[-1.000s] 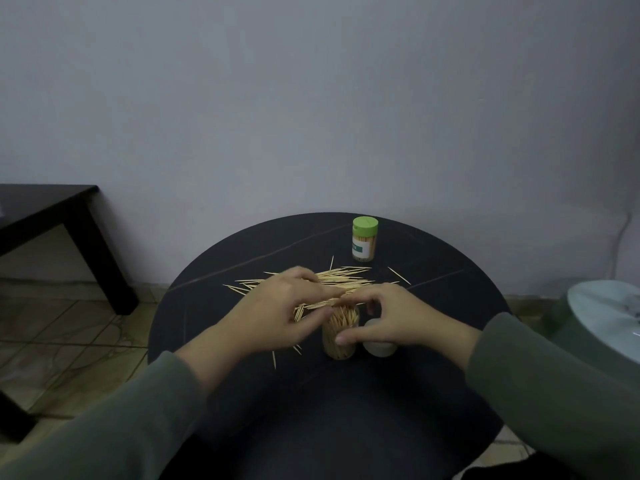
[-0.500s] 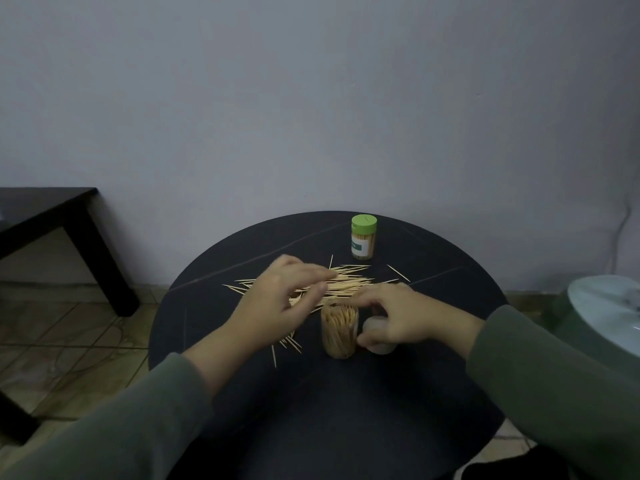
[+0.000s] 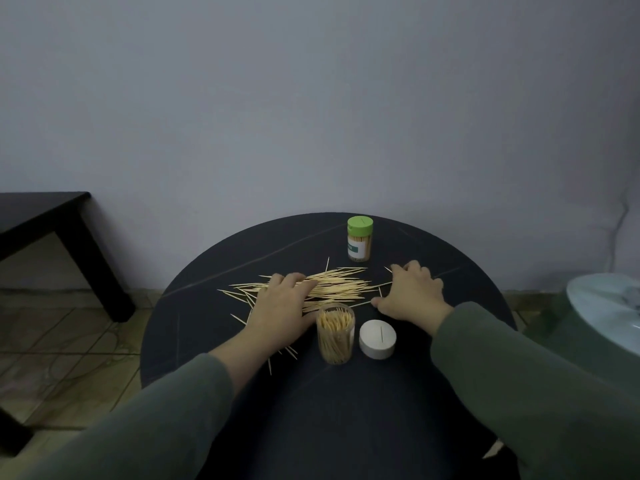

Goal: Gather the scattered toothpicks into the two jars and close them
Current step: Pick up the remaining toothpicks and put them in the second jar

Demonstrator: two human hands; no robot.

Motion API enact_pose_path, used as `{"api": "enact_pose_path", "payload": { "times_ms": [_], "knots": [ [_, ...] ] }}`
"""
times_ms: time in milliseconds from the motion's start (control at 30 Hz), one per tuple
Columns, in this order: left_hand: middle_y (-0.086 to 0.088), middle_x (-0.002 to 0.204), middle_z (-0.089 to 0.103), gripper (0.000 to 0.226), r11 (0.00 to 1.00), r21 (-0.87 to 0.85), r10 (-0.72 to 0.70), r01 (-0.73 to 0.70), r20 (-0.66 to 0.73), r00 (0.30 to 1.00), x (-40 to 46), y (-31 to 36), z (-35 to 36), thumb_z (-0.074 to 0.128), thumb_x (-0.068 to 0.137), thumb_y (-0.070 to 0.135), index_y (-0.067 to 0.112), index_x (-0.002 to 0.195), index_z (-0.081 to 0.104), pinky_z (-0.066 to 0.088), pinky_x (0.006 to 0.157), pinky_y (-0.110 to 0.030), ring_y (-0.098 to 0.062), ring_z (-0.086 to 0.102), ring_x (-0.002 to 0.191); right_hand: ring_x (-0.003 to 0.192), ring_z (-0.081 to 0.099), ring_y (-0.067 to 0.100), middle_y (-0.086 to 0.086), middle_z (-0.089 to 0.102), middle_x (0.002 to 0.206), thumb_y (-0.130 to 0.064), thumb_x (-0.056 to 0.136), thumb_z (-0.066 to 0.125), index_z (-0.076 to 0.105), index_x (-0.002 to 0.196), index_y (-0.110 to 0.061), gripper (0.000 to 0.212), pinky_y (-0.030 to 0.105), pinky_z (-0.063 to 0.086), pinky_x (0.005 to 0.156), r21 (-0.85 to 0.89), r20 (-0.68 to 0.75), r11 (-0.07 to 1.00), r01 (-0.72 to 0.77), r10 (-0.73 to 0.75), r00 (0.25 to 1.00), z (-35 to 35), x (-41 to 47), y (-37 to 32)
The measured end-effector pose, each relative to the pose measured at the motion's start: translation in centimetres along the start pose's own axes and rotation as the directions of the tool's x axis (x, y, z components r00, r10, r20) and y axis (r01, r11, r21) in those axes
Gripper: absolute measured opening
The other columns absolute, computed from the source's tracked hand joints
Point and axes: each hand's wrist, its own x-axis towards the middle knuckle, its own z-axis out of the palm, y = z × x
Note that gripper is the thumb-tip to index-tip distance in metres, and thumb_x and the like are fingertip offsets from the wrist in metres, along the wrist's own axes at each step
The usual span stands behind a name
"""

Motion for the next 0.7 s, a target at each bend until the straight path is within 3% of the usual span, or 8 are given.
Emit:
{"api": "enact_pose_path", "payload": {
  "times_ms": [200, 333, 500, 600, 700],
  "knots": [
    [0.007, 0.139, 0.045, 0.061, 0.999, -0.002, -0.049, 0.049, -0.024, 0.998, 1.5, -0.6, 0.0, 0.052, 0.086, 0.063, 0.033, 0.139, 0.046, 0.035, 0.104, -0.037, -0.017, 0.036, 0.126, 0.115, 0.051, 0.028, 0.009, 0.054, 0.123, -0.054, 0.089, 0.055, 0.048, 0.131, -0.013, 0.059, 0.045, 0.037, 0.098, -0.171, 0.033, 0.984, -0.043, 0.049, 0.998, -0.4, -0.2, -1.6],
    [0.008, 0.137, 0.048, 0.054, 0.999, 0.003, -0.041, 0.041, -0.019, 0.999, 2.5, -0.4, 0.0, 0.054, 0.087, 0.059, 0.034, 0.135, 0.051, 0.036, 0.101, -0.037, -0.017, 0.038, 0.124, 0.104, 0.054, 0.025, 0.005, 0.059, 0.110, -0.039, 0.091, 0.056, 0.055, 0.118, -0.016, 0.035, 0.044, 0.036, 0.096, -0.208, 0.029, 0.977, 0.043, -0.038, 0.999, -0.2, -0.3, -2.7],
    [0.009, 0.141, 0.047, 0.053, 1.000, 0.003, -0.028, 0.028, -0.013, 1.000, 3.6, -0.2, 0.1, 0.052, 0.090, 0.056, 0.033, 0.138, 0.047, 0.035, 0.101, -0.038, -0.018, 0.037, 0.126, 0.107, 0.053, 0.024, 0.002, 0.060, 0.112, -0.030, 0.092, 0.059, 0.060, 0.115, -0.022, 0.025, 0.046, 0.033, 0.097, -0.200, -0.062, 0.970, 0.138, -0.153, 0.986, 0.1, 0.3, -2.3],
    [0.010, 0.148, 0.041, 0.055, 0.999, 0.030, -0.014, 0.013, 0.032, 0.999, 4.0, -0.1, 0.4, 0.046, 0.094, 0.055, 0.034, 0.144, 0.039, 0.033, 0.103, -0.041, -0.020, 0.035, 0.128, 0.116, 0.048, 0.024, 0.003, 0.053, 0.124, -0.037, 0.092, 0.060, 0.059, 0.119, -0.028, 0.029, 0.047, 0.034, 0.100, -0.114, -0.133, 0.979, 0.170, -0.184, 0.974, 0.3, 0.9, -1.4],
    [0.011, 0.150, 0.039, 0.055, 1.000, 0.006, -0.020, 0.019, 0.083, 0.996, 4.1, -0.2, 0.7, 0.044, 0.096, 0.053, 0.033, 0.146, 0.035, 0.031, 0.105, -0.044, -0.021, 0.033, 0.129, 0.128, 0.041, 0.028, 0.009, 0.044, 0.139, -0.048, 0.089, 0.060, 0.039, 0.141, -0.022, 0.062, 0.048, 0.033, 0.104, -0.059, -0.102, 0.995, 0.075, -0.081, 0.991, 0.4, 1.2, -1.1]
  ]
}}
